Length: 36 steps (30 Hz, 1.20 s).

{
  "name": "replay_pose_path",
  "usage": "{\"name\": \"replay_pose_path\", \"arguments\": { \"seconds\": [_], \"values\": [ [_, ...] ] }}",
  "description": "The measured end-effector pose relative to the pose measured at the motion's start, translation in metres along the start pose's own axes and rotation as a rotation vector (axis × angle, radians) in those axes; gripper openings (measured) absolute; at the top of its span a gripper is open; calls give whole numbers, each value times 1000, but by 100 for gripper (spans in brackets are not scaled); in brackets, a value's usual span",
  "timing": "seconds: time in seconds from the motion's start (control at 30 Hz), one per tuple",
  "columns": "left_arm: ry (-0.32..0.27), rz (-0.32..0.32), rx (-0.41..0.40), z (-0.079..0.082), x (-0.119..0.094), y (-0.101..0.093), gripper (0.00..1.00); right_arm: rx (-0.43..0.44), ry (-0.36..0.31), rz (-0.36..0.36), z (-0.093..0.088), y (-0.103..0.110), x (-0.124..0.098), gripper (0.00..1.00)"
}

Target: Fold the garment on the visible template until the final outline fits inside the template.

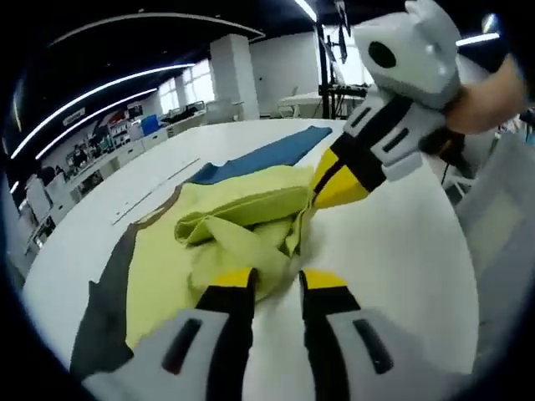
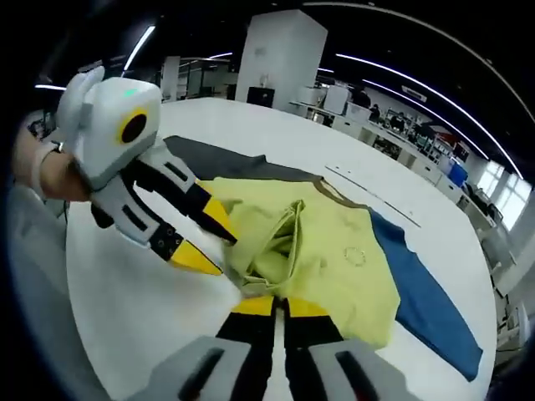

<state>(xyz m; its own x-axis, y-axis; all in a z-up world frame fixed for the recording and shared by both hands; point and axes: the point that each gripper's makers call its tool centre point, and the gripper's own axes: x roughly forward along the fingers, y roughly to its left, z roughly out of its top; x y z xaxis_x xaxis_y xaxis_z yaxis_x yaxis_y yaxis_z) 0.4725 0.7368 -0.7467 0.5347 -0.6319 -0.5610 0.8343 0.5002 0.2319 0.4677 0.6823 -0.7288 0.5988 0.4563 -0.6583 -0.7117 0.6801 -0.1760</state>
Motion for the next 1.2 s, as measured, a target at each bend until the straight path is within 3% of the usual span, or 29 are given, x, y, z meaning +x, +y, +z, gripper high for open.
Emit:
{"name": "replay_pose_path", "arguments": {
  "seconds": [0.13,0.2,0.37,0.63,1.2],
  "values": [
    [21,50,158,0,5,4,13,3,-4,4,0,1,-1,0],
    [22,62,195,1,8,4,13,7,-6,6,-1,1,-1,0],
    [16,62,177,4,12,4,9,16,-4,9,-3,3,-1,0],
    [26,51,83,0,12,9,0,28,-2,10,-6,2,-1,0],
    [-2,49,-59,-4,-15,13,0,37,7,-3,-17,2,-16,0]
  ]
}}
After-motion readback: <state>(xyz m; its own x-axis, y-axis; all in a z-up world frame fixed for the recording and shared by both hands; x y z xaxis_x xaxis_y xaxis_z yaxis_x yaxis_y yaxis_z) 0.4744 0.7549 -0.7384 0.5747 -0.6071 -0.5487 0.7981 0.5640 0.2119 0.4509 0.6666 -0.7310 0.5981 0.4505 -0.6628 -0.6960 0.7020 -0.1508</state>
